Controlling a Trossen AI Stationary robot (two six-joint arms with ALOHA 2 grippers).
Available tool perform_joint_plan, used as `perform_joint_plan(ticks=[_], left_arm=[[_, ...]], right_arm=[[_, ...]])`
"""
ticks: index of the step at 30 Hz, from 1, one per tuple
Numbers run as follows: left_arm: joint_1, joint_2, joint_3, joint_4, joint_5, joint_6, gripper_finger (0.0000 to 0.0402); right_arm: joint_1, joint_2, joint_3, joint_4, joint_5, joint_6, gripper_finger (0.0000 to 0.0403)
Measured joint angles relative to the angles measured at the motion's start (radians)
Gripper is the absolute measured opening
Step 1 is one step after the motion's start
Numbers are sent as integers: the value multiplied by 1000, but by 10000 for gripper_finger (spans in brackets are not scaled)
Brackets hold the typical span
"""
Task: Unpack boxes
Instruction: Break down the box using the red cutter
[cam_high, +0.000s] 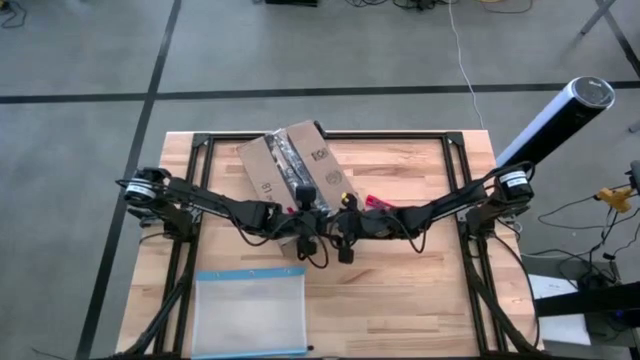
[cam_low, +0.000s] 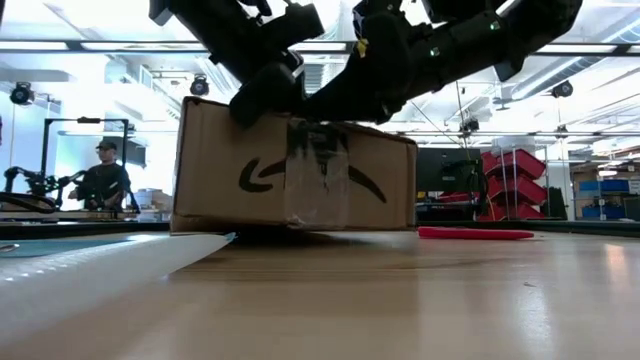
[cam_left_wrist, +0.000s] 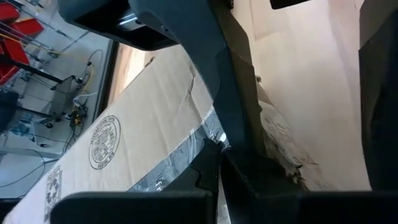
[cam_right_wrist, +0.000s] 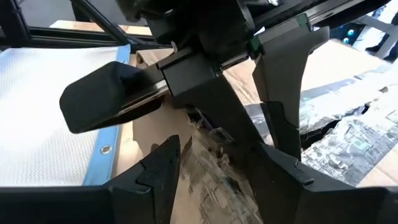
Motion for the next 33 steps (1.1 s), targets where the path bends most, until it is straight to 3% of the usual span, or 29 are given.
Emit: perform_joint_plan(ticks=[13, 23, 27, 33], left_arm=[[-3, 1, 9, 27, -39, 11, 0], [-2, -8, 121, 33, -63, 69, 0], [-2, -6, 140, -94, -65, 38, 0], [-3, -27, 139, -358, -134, -134, 0]], right_arm=[[1, 39, -1, -23, -22, 49, 158], [0, 137, 28, 4, -38, 72, 159], [0, 140, 38, 3, -46, 71, 160], [8, 91, 35, -21, -50, 60, 156]])
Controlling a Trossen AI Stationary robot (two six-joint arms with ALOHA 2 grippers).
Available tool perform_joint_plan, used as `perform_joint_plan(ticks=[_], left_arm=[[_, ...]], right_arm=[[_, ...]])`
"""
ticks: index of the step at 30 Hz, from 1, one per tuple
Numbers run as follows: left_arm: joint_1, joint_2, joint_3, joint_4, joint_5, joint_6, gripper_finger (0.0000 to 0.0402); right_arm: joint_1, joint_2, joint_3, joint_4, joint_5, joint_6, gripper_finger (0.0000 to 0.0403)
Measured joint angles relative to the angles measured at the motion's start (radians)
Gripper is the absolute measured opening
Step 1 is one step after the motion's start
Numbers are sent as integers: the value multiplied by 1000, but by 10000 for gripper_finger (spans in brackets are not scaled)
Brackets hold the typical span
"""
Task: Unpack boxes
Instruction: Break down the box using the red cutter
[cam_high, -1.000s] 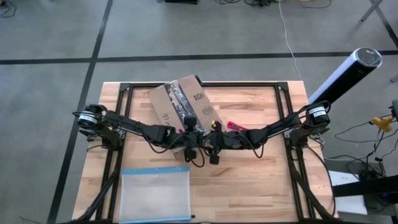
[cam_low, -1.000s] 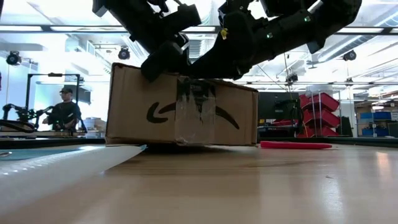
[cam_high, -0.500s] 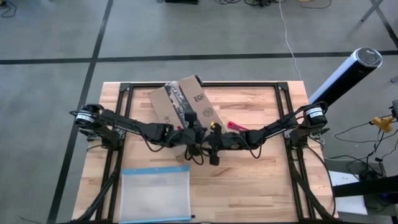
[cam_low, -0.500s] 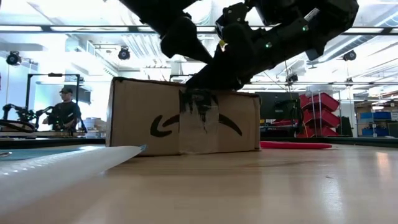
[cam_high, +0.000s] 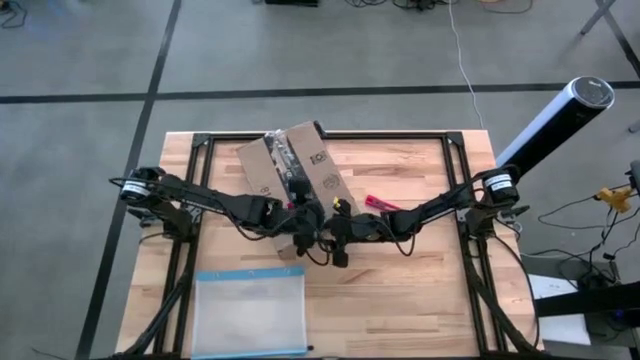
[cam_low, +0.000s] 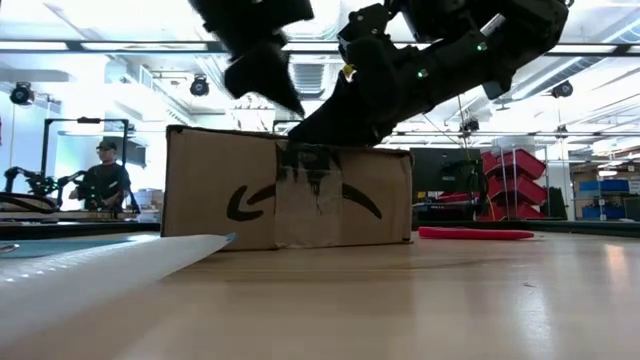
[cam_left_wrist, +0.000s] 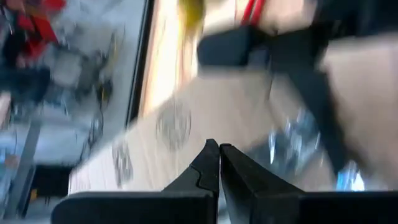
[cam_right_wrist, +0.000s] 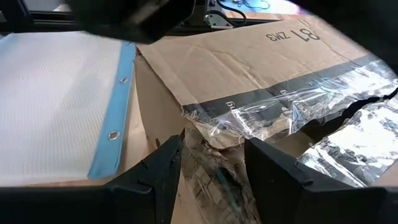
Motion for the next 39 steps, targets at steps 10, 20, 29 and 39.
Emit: perform_joint_plan(ticks=[10, 20, 29, 39], left_arm=[[-70, -8, -5, -203, 3, -247, 0], [-190, -13, 3, -172, 177, -371, 3], [-200, 15, 3, -178, 105, -451, 92], [-200, 49, 2, -187, 129, -516, 226]], right_arm=[[-9, -16, 0, -20, -58, 101, 165], [-35, -26, 0, -21, -136, 160, 169], [-35, -26, 0, -14, -172, 192, 169], [-36, -26, 4, -13, -181, 197, 169]])
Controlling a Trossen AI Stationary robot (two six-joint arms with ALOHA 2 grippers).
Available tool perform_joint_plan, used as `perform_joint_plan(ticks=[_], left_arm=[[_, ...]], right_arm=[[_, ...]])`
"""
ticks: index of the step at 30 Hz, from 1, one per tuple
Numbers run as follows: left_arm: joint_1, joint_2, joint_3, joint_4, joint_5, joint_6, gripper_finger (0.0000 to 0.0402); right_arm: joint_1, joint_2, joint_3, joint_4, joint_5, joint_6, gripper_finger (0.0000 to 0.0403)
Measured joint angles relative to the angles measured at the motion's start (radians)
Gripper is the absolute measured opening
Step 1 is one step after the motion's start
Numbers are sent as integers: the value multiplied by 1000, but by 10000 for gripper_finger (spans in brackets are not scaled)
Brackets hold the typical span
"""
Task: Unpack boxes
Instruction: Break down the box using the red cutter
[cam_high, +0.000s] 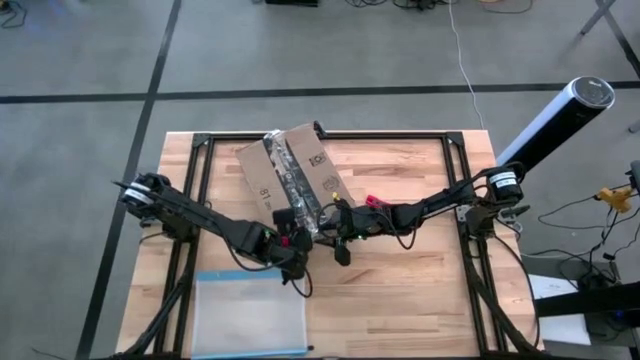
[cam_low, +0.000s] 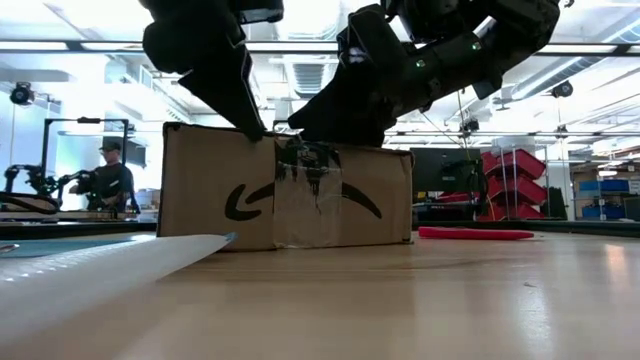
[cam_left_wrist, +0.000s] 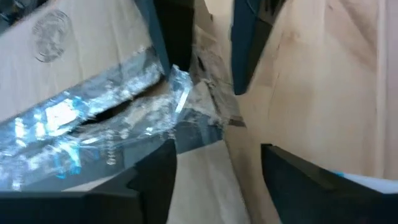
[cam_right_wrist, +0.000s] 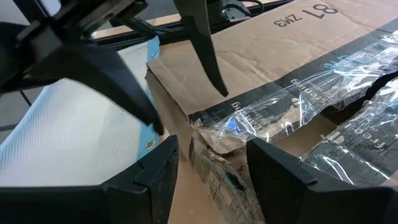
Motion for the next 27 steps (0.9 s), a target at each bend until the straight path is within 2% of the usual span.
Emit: perform_joint_plan(ticks=[3, 6, 21, 27], left_arm=[[0, 8, 0, -51, -38, -36, 242], [-1, 10, 0, -113, -106, -106, 240], [0, 3, 0, -134, -158, -147, 154], [1, -9, 0, -136, -233, -150, 137]], right_arm=[[0, 0, 6, -2, -3, 4, 168], [-1, 0, 10, 0, -6, 6, 169], [-1, 0, 12, -14, -6, 5, 165], [0, 0, 12, -22, -10, -2, 167]])
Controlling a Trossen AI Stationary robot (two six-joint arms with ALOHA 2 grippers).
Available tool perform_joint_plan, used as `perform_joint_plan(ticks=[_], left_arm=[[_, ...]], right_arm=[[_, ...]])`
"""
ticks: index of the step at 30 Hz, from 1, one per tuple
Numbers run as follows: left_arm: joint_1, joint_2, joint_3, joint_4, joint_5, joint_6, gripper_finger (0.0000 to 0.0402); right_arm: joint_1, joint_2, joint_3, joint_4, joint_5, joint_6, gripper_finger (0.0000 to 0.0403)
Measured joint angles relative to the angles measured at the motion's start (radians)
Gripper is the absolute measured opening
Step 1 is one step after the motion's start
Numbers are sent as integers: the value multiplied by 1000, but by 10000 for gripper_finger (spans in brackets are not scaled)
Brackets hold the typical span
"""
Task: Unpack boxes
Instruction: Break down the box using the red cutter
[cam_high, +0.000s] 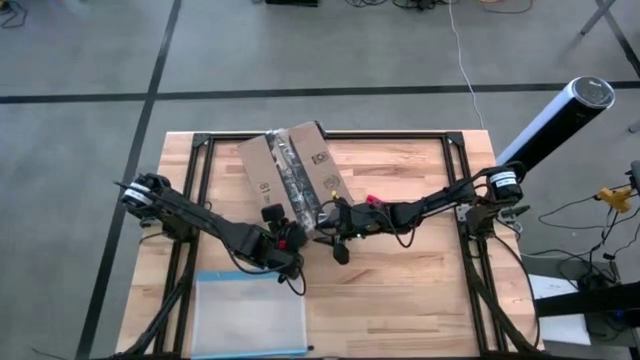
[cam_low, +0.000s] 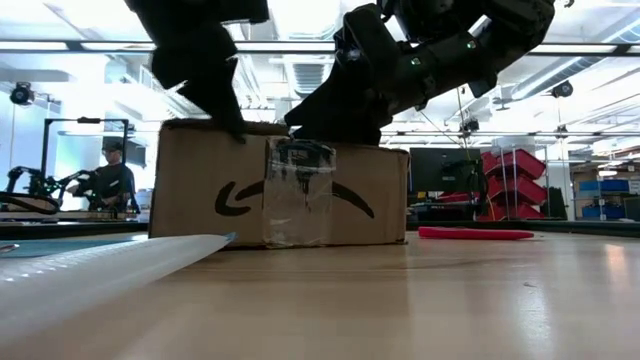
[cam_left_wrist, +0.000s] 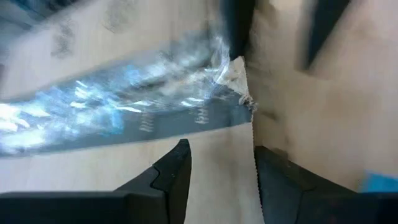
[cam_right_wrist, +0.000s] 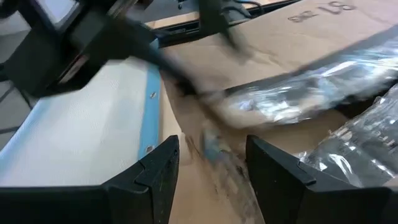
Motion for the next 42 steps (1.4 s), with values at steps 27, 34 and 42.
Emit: perform_joint_plan(ticks=[27, 34, 42], left_arm=[[25, -2, -1, -132, -206, -196, 3], [-17, -1, -2, -205, -333, -338, 0], [-86, 0, -3, -267, -462, -492, 0]], right_arm=[[0, -1, -1, 3, 4, 5, 158], [0, -1, -1, 2, 4, 5, 164], [0, -1, -2, -1, 4, 6, 158]])
